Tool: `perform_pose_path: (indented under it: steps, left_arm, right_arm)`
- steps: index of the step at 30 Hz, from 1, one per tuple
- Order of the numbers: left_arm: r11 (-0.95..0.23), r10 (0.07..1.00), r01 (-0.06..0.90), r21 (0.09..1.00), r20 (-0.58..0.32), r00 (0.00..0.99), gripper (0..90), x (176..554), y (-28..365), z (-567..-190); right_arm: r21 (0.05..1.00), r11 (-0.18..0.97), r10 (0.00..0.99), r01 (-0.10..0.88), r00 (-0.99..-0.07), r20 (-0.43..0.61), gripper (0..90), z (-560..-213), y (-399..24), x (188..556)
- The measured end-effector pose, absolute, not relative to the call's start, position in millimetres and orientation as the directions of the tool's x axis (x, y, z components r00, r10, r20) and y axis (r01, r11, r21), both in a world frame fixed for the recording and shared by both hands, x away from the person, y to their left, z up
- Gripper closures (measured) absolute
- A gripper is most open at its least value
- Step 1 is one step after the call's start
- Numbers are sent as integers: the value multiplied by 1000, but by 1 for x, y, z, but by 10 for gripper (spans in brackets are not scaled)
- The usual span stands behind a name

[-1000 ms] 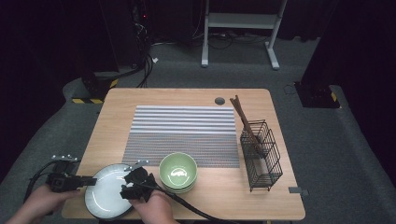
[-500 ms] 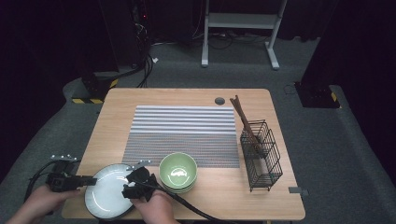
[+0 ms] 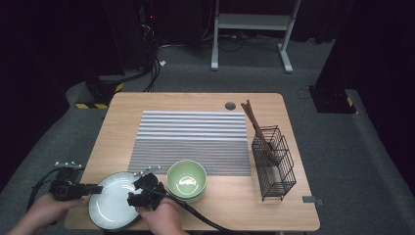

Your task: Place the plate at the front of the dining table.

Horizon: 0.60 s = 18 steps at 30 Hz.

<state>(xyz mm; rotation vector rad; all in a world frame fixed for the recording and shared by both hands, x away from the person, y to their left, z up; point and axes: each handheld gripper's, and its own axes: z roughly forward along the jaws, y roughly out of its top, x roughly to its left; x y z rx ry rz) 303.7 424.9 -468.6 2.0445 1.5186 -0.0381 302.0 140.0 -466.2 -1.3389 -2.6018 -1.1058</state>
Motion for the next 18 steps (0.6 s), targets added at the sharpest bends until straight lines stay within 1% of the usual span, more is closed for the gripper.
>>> perform_pose_path:
  steps: [3,4,5,6,7,8,10,15,18]
  left_arm:
    - [-180,868,884,431,-354,349,685,304,425,-468]
    - [-179,868,885,430,-355,348,685,304,424,-468]
    - [-177,867,885,431,-357,348,685,304,423,-468]
    - [-181,868,884,432,-352,349,687,304,423,-468]
    - [-181,868,884,432,-352,349,696,304,423,-468]
    - [-194,870,881,431,-339,357,700,305,422,-468]
    - [-186,868,883,430,-350,353,698,305,423,-468]
    - [-185,865,882,433,-354,355,693,305,425,-468]
    - [-182,865,879,441,-353,356,687,304,425,-466]
  right_arm:
    - [582,365,711,727,-621,329,373,-465,140,302]
    - [590,355,702,725,-624,344,443,-463,139,302]
    - [589,346,676,730,-630,383,432,-463,139,302]
    - [568,343,659,748,-622,422,425,-462,141,301]
    - [566,344,658,749,-622,424,413,-461,144,299]
    - [582,352,655,733,-637,405,414,-460,146,296]
    - [605,371,657,705,-659,365,412,-458,147,293]
    - [618,351,694,704,-639,333,397,-455,137,299]
    - [609,354,707,710,-629,323,392,-458,134,301]
